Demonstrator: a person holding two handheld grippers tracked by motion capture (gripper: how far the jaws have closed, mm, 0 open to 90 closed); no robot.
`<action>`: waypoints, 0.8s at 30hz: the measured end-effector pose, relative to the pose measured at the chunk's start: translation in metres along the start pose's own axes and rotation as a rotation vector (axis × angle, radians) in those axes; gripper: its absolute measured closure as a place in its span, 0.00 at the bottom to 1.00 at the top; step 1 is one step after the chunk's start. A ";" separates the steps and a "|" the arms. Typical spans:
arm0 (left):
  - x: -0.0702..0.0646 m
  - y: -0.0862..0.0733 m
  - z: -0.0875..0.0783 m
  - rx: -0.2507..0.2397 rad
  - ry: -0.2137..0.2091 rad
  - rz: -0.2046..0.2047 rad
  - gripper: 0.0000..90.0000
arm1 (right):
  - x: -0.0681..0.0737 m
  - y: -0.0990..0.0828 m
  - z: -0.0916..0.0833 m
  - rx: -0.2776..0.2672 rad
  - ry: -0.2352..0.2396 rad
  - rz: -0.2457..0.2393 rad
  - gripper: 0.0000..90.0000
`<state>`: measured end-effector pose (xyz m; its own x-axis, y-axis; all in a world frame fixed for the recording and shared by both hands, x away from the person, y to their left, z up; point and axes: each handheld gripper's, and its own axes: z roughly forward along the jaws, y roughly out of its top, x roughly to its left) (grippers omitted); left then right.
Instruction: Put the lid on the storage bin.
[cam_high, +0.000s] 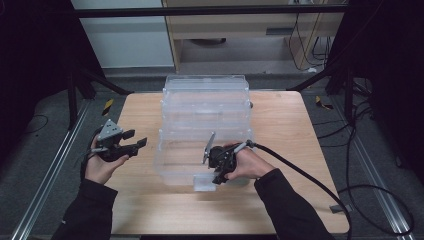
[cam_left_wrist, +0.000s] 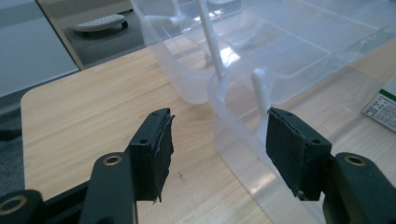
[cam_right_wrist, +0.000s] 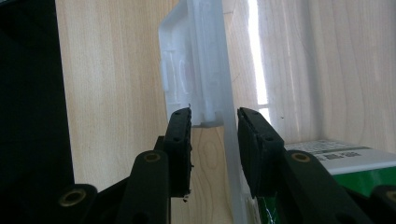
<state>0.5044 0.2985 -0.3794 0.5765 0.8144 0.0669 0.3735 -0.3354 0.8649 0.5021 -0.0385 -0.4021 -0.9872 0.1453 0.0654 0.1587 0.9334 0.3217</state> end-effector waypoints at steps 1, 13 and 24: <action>-0.001 0.004 0.001 -0.005 -0.007 0.007 0.45 | 0.000 0.000 0.000 -0.001 0.000 0.000 0.73; -0.010 0.036 0.008 -0.014 -0.042 0.098 0.47 | 0.001 0.000 0.000 0.000 -0.002 -0.002 0.74; -0.013 0.063 0.013 -0.008 -0.079 0.191 0.47 | 0.001 -0.001 0.000 -0.002 -0.002 -0.005 0.74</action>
<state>0.5297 0.2606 -0.3322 0.6913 0.6968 0.1911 0.2462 -0.4758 0.8444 0.5010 -0.0390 -0.4021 -0.9881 0.1412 0.0613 0.1535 0.9334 0.3242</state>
